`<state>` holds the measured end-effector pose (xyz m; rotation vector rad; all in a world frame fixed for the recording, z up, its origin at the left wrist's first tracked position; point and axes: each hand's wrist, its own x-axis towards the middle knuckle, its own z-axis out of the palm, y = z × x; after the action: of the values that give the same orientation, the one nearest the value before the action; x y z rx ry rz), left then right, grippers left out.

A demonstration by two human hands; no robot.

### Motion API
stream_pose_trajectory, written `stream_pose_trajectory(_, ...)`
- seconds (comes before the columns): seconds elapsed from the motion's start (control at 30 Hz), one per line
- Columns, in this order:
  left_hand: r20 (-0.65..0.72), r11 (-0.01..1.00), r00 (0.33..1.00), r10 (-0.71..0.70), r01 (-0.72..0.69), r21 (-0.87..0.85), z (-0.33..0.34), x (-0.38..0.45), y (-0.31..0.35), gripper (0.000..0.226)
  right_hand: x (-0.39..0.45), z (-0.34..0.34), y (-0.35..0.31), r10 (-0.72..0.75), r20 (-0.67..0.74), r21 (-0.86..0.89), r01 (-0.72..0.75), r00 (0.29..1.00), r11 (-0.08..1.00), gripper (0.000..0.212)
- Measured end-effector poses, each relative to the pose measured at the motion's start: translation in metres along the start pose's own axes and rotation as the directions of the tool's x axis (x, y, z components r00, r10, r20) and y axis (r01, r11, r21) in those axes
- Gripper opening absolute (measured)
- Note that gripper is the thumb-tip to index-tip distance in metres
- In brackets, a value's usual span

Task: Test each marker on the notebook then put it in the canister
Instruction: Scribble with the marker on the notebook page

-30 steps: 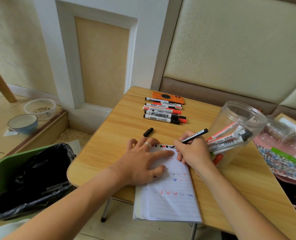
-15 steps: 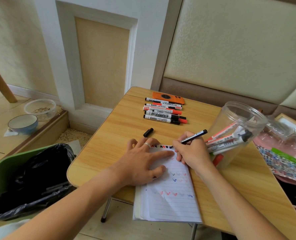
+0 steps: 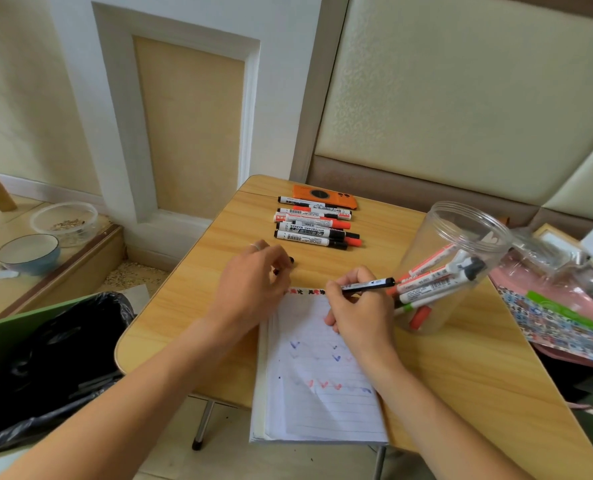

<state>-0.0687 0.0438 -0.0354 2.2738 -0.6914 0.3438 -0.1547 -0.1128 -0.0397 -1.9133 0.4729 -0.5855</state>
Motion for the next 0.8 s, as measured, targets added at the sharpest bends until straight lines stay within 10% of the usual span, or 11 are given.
stream_pose_trajectory(0.2, 0.004, 0.977, 0.989, -0.151, 0.149, 0.152, 0.02, 0.016, -0.015, 0.036, -0.003, -0.001, 0.0, -0.071, 0.013, -0.054, 0.071, 0.997, 0.996, 0.022)
stream_pose_trajectory(0.8, -0.075, 0.997, 0.995, 0.067, -0.064, 0.042, 0.003, -0.01, -0.007, 0.021, -0.003, -0.002, -0.012, -0.113, 0.161, 0.248, 0.07, 0.98, 0.966, 0.013)
